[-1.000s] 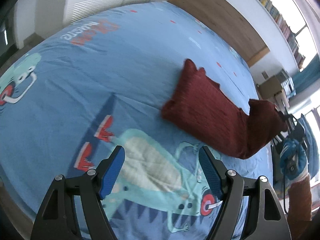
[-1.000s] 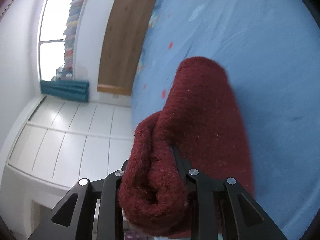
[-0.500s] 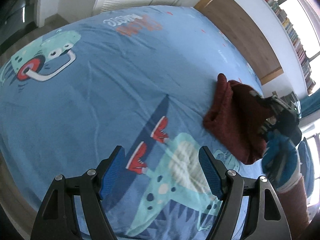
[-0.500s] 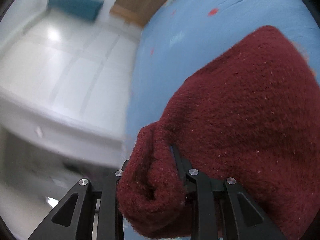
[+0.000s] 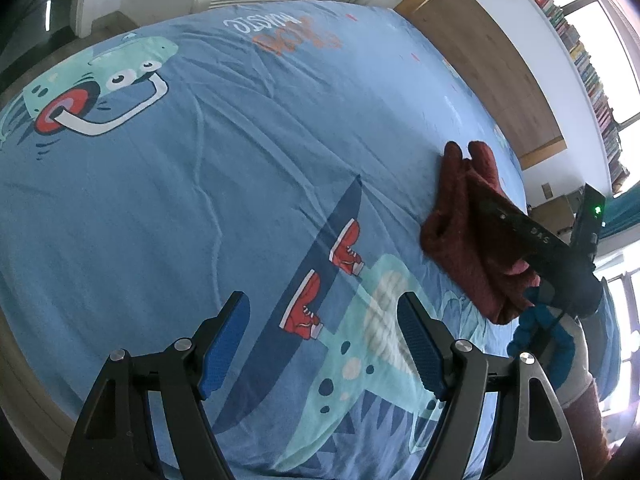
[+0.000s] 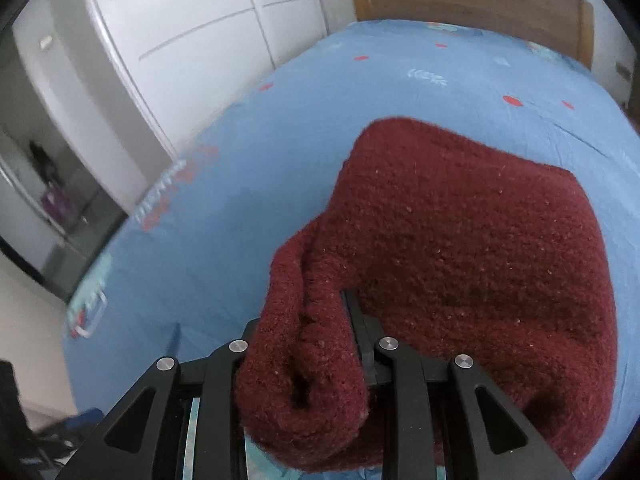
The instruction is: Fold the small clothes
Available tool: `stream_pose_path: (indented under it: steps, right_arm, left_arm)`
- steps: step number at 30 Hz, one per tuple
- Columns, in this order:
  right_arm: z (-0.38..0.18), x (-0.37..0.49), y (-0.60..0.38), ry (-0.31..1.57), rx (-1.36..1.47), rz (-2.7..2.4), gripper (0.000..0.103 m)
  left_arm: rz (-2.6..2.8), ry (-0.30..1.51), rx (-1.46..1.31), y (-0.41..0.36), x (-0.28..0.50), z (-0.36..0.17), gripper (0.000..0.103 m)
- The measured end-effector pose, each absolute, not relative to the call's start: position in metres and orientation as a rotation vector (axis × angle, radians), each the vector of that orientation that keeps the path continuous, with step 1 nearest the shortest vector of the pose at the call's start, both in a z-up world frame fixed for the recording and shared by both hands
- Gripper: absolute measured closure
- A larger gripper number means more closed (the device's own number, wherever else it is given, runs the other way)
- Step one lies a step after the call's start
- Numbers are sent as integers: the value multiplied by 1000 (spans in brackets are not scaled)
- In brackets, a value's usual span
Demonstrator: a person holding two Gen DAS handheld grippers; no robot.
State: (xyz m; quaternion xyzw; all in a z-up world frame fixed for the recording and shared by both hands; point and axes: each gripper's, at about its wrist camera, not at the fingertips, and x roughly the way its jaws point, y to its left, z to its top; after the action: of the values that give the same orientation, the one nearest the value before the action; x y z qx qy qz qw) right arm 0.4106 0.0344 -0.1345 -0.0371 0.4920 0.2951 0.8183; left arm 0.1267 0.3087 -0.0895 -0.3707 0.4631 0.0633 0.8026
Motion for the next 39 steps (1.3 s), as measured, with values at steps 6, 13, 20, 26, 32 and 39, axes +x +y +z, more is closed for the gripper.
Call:
stream_pose_path:
  steps: [6, 13, 20, 26, 32, 39]
  right_arm:
    - [-131, 392, 52, 1019, -91, 662, 44]
    - [-138, 381, 67, 1034, -55, 753, 39]
    - [-154, 382, 93, 1081, -35, 805, 39]
    - [-138, 378, 85, 1070, -10, 840, 39]
    - [-104, 366, 35, 1018, 46, 864, 39]
    - [-80, 367, -81, 958, 191, 712, 38]
  left_arm:
    - [135, 999, -803, 314, 124, -93, 32]
    - [119, 1014, -778, 311, 131, -92, 32]
    - [135, 1037, -754, 308, 138, -89, 32]
    - [118, 1026, -675, 294, 157, -70, 32]
    - [49, 1001, -625, 272, 190, -54, 32]
    - [-57, 973, -533, 231, 247, -40, 27]
